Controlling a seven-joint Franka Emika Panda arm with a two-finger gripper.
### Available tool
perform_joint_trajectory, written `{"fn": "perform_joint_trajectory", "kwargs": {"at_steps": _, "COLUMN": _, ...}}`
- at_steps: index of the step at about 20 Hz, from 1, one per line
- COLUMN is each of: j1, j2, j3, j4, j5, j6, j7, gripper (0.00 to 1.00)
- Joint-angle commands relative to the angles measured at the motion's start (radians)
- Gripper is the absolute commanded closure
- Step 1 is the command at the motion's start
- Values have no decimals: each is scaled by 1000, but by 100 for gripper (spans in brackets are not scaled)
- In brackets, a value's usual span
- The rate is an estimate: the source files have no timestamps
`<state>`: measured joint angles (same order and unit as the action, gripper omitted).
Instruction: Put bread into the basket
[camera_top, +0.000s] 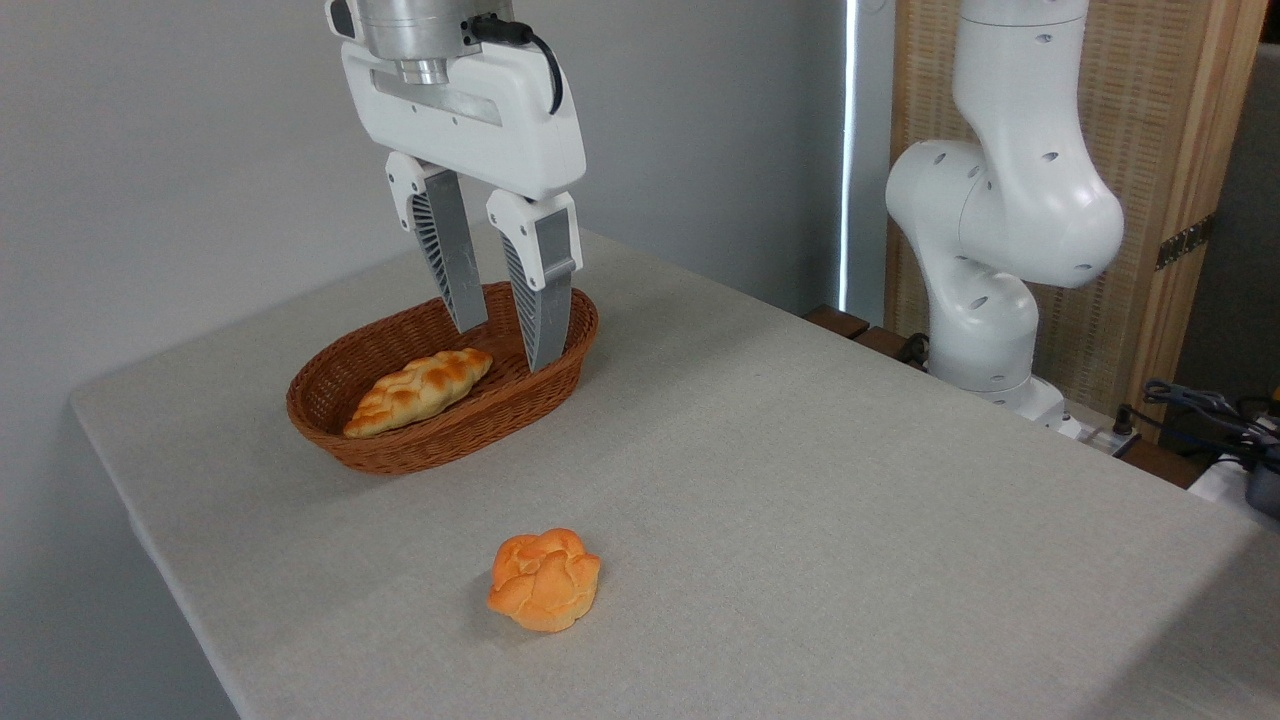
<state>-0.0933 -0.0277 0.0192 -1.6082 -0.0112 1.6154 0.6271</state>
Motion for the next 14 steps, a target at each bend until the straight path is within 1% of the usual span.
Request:
{"fn": "perform_joint_trajectory", "kwargs": {"at_steps": 1, "j1": -2, "j2": -11, "j3": -1, "j4": 4, "j5": -15, "j6": -22, "j7": 11, "gripper": 0}}
{"fn": "perform_joint_trajectory", "kwargs": {"at_steps": 11, "j1": -3, "j2": -6, "j3": -5, "j4": -10, "j5": -15, "j6": -22, "j7": 14, "gripper": 0}}
{"fn": "perform_joint_trajectory", "kwargs": {"at_steps": 13, "j1": -3, "j2": -1, "j3": -7, "j4": -36, "j5": -15, "j6": 9, "j7": 16, "gripper": 0}}
{"fn": "perform_joint_trajectory", "kwargs": {"at_steps": 14, "j1": -5, "j2": 0, "j3": -7, "j4": -56, "j5": -15, "j6": 55, "j7": 16, "gripper": 0}}
